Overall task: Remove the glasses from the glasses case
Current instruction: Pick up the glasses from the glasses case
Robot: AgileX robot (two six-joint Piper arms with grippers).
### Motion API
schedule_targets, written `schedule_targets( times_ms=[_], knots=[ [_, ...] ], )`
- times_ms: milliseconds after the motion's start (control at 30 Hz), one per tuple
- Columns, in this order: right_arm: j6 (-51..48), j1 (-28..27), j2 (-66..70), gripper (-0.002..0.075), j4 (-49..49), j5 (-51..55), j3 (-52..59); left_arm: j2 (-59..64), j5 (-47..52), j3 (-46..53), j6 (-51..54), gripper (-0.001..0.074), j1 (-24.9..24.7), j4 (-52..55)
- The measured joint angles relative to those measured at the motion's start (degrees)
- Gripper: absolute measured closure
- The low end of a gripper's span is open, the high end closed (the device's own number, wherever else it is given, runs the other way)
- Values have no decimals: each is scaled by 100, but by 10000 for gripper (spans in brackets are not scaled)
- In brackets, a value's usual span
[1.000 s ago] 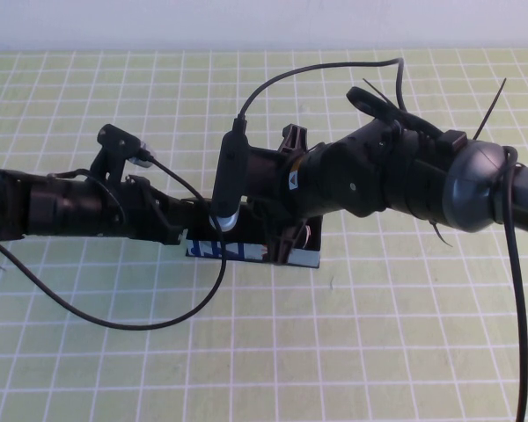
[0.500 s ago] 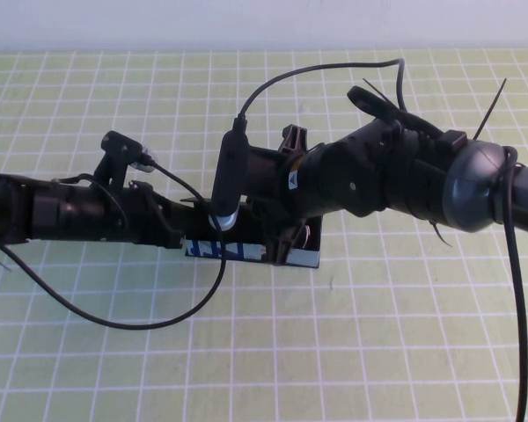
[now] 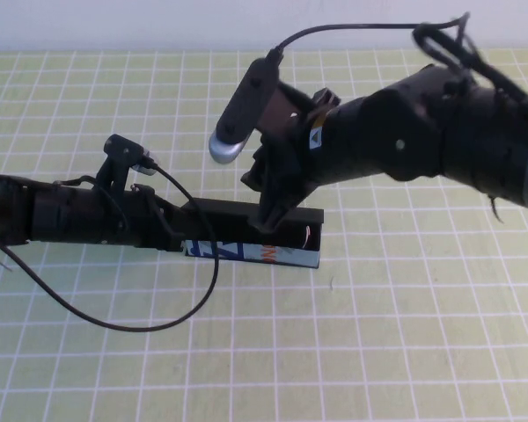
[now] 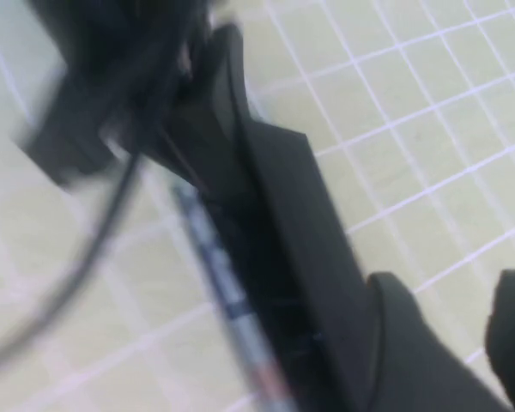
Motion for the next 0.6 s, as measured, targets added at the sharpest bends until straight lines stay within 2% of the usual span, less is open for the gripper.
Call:
schedule_targets(
  times_ms=[167, 233, 400, 600],
  knots=[
    [907, 0, -290, 684, 759, 1133, -36, 0, 23, 0, -21, 739, 0, 20],
    [1157, 0, -216, 715, 908, 1439, 15, 0, 27, 0, -21, 739, 0, 34],
    [1739, 0, 115, 738, 704, 1377, 271, 0, 36, 0, -42, 739, 0, 36],
    [2336, -12, 590, 741, 235, 719, 291, 4, 76, 0, -42, 739, 0, 58]
  ],
)
